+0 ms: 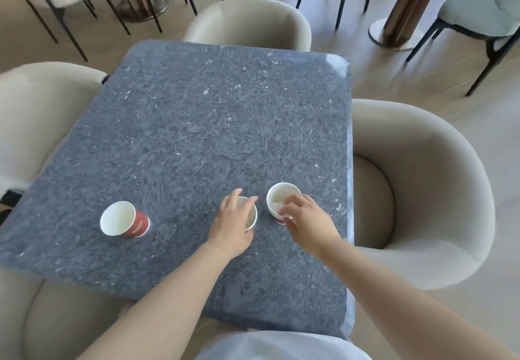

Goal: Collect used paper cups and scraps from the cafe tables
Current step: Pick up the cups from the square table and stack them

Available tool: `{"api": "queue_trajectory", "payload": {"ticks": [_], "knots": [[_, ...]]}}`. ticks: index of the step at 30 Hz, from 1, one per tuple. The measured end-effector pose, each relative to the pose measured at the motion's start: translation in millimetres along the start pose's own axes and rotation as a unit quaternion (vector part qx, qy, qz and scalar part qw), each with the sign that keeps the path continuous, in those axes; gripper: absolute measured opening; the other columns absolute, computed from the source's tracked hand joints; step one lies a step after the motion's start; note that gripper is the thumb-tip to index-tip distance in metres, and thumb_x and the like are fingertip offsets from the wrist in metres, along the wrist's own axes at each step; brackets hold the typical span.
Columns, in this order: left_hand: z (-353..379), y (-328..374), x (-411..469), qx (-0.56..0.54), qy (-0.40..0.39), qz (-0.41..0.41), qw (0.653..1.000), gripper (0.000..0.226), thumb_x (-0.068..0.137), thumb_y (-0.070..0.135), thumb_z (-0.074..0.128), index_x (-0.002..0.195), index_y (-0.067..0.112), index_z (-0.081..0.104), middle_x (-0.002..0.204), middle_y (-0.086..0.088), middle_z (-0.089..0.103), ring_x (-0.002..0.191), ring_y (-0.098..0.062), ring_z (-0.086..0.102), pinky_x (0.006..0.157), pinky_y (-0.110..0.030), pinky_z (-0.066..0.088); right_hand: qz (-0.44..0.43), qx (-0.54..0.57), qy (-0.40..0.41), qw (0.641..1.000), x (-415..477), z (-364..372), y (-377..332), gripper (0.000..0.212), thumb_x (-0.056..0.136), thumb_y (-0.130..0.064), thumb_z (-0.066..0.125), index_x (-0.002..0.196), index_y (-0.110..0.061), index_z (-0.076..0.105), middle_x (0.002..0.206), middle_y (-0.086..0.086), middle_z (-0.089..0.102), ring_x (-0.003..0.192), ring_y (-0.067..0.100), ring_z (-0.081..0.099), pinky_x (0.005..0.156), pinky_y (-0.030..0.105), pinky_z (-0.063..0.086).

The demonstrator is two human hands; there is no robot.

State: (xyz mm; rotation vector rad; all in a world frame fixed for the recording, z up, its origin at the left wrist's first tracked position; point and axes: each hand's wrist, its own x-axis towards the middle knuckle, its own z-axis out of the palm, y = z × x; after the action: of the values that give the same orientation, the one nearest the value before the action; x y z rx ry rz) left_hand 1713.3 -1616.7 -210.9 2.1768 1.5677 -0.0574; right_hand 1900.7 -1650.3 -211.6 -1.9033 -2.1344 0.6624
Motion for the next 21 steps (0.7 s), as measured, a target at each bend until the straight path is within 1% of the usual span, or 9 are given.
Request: {"api": "queue_trajectory", "payload": {"ticks": [3,6,8,10,12,15,21], "knots": [[2.4,-4.4,-12.0,-0.022,0.020,-0.033,0.999,0.069,0.080,0.021,0.065,0.139,0.032,0.030,0.141,-0.003,0.018,0.132,-0.025,0.025,0.096,-0.037,0.045,-0.044,0.008,-0.001,0.999,4.4,2.5,-3.4,0.023,0.087,-0.017,0.055,0.108,-0.020,0.063,0.120,-0.003,0.055,0.112,0.022,0.047,0.075,0.036,0.049],[2.8,-9.0,-22.0,-0.036,0.043,-0.062,0.996,0.070,0.078,0.024,0.067,0.138,0.031,0.032,0.133,0.000,0.023,0.125,-0.023,0.033,0.088,-0.036,0.048,-0.061,0.012,-0.017,0.998,10.2,6.6,-12.9,0.022,0.086,-0.014,0.056,0.107,-0.019,0.062,0.111,-0.002,0.059,0.105,0.023,0.049,0.075,0.035,0.048],[3.5,-12.9,-27.9,-0.035,0.057,-0.066,0.996,0.072,0.077,0.025,0.068,0.139,0.029,0.030,0.132,0.002,0.024,0.124,-0.022,0.034,0.086,-0.034,0.047,-0.064,0.025,-0.022,0.997,9.9,10.6,-20.1,0.021,0.086,-0.013,0.055,0.105,-0.018,0.062,0.106,-0.002,0.061,0.102,0.023,0.050,0.073,0.036,0.048],[1.5,-17.2,-30.4,-0.026,0.077,-0.060,0.995,0.074,0.076,0.029,0.068,0.139,0.026,0.029,0.134,0.003,0.025,0.125,-0.021,0.034,0.086,-0.034,0.046,-0.069,0.034,-0.026,0.997,8.5,12.6,-27.2,0.020,0.086,-0.014,0.055,0.105,-0.018,0.063,0.105,-0.002,0.061,0.101,0.022,0.050,0.073,0.037,0.048],[-2.3,-23.1,-30.4,-0.030,0.095,-0.056,0.993,0.073,0.078,0.035,0.067,0.139,0.024,0.029,0.136,0.004,0.028,0.127,-0.020,0.034,0.090,-0.035,0.045,-0.076,0.041,-0.034,0.996,9.1,12.3,-34.5,0.020,0.086,-0.017,0.056,0.105,-0.017,0.063,0.105,-0.001,0.061,0.101,0.022,0.050,0.074,0.038,0.049],[-10.5,-33.3,-29.8,-0.037,0.104,-0.043,0.993,0.068,0.080,0.043,0.064,0.137,0.024,0.033,0.139,0.004,0.031,0.130,-0.018,0.031,0.093,-0.035,0.044,-0.076,0.046,-0.026,0.996,15.5,11.0,-46.0,0.019,0.085,-0.017,0.057,0.103,-0.017,0.063,0.102,0.001,0.061,0.098,0.023,0.051,0.073,0.038,0.049],[-45.2,-72.6,-33.3,-0.025,0.120,-0.008,0.992,0.068,0.079,0.044,0.065,0.137,0.026,0.033,0.142,0.005,0.031,0.131,-0.018,0.031,0.097,-0.034,0.042,-0.078,0.047,0.002,0.996,33.6,16.9,-88.5,0.019,0.085,-0.017,0.057,0.102,-0.017,0.064,0.100,0.002,0.062,0.096,0.024,0.052,0.071,0.036,0.048]]}}
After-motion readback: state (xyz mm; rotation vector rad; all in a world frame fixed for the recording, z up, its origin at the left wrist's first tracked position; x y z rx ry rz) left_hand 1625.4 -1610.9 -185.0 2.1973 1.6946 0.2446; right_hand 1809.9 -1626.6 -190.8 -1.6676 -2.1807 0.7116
